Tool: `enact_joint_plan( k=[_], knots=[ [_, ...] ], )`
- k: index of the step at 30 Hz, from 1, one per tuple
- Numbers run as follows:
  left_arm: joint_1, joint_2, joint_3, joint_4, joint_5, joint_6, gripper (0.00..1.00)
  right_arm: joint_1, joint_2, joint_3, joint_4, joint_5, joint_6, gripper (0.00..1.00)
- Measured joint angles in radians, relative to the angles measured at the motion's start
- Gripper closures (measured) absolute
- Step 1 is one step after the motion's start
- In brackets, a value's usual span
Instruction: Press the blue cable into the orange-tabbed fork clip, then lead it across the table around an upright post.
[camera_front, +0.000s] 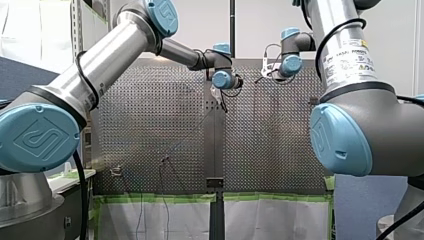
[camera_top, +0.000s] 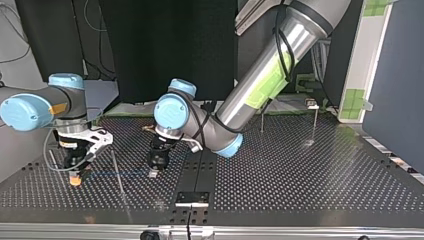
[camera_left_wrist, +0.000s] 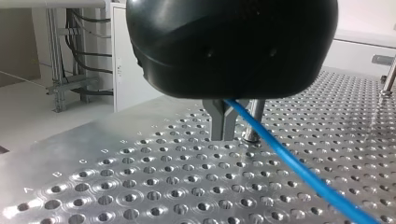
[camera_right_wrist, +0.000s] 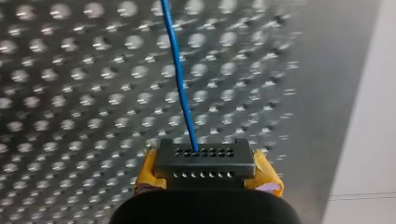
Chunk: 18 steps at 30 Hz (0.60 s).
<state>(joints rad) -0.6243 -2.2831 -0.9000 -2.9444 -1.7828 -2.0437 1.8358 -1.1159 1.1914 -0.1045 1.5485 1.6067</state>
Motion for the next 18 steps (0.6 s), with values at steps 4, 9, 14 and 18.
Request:
enact_joint_plan(
  k=[4, 9, 14, 18],
  knots=[
    [0.0, 0.0, -0.004, 0.002, 0.001, -0.001, 1.0, 0.0, 0.011, 0.018, -0.001, -0.001, -0.001, 1.0],
    [-0.002, 0.0, -0.005, 0.0, 0.0, -0.001, 1.0, -0.003, 0.029, 0.043, -0.004, 0.001, -0.005, 1.0],
    [-0.003, 0.0, -0.005, -0.006, -0.003, 0.0, 1.0, -0.01, 0.055, 0.067, -0.007, 0.0, -0.014, 1.0],
    [-0.004, 0.0, -0.005, -0.006, -0.01, 0.0, 1.0, -0.013, 0.077, 0.073, -0.009, -0.005, -0.02, 1.0]
  ],
)
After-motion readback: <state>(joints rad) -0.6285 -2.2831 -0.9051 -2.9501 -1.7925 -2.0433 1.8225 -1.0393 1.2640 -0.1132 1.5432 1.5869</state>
